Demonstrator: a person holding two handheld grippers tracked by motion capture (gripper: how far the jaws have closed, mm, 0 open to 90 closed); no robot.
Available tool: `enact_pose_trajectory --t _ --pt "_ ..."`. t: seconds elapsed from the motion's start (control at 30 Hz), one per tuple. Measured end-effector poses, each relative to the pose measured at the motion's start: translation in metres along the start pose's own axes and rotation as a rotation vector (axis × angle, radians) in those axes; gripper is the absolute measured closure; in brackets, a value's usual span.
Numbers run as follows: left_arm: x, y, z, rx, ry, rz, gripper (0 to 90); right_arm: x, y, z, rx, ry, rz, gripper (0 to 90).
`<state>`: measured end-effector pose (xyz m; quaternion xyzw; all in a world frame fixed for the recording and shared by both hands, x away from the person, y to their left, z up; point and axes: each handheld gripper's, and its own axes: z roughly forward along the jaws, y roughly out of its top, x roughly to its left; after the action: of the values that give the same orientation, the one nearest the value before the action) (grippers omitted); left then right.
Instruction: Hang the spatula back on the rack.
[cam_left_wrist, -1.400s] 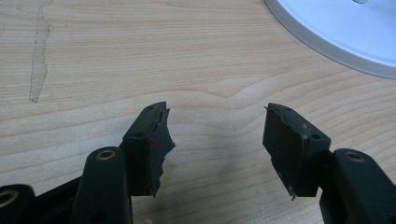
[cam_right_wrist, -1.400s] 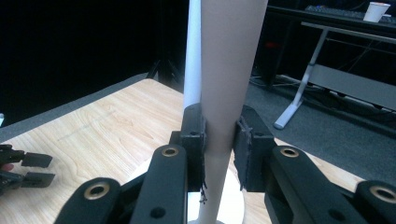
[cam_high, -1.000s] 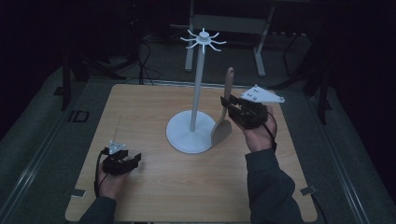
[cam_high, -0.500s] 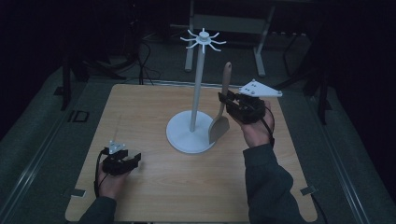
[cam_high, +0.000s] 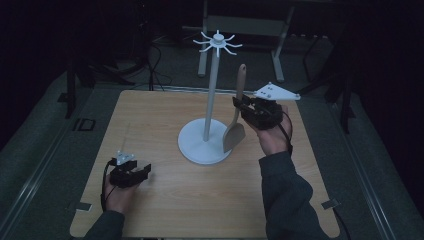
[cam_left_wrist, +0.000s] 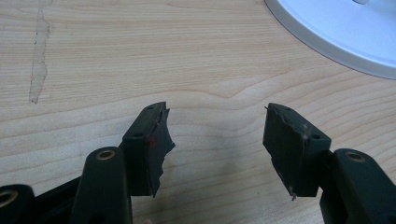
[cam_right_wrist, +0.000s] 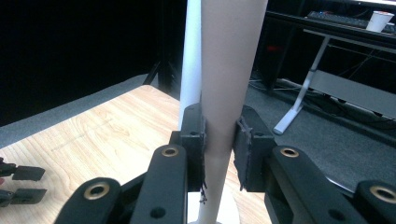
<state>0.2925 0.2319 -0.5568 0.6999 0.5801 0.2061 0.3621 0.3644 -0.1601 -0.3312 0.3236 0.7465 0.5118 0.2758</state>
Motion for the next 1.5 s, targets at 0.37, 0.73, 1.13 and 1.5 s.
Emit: enact_pose_trajectory --t 0.37,0.73,1.13,1.5 --pt "0.0 0.0 0.0 -0.002 -0.001 0.0 40.9 -0.005 0.003 0.004 0.001 0.012 0.015 75.2" --pt "-0.001 0.0 0.0 -0.002 -0.003 0.001 40.9 -0.008 0.005 0.009 0.007 0.022 0.022 75.2" --pt "0.0 0.0 0.0 -0.002 -0.004 -0.001 40.9 -0.006 0.012 0.016 0.016 0.035 0.02 75.2" --pt "-0.001 0.0 0.0 -0.001 -0.004 0.001 40.9 -0.003 0.026 0.017 0.001 0.04 0.017 75.2"
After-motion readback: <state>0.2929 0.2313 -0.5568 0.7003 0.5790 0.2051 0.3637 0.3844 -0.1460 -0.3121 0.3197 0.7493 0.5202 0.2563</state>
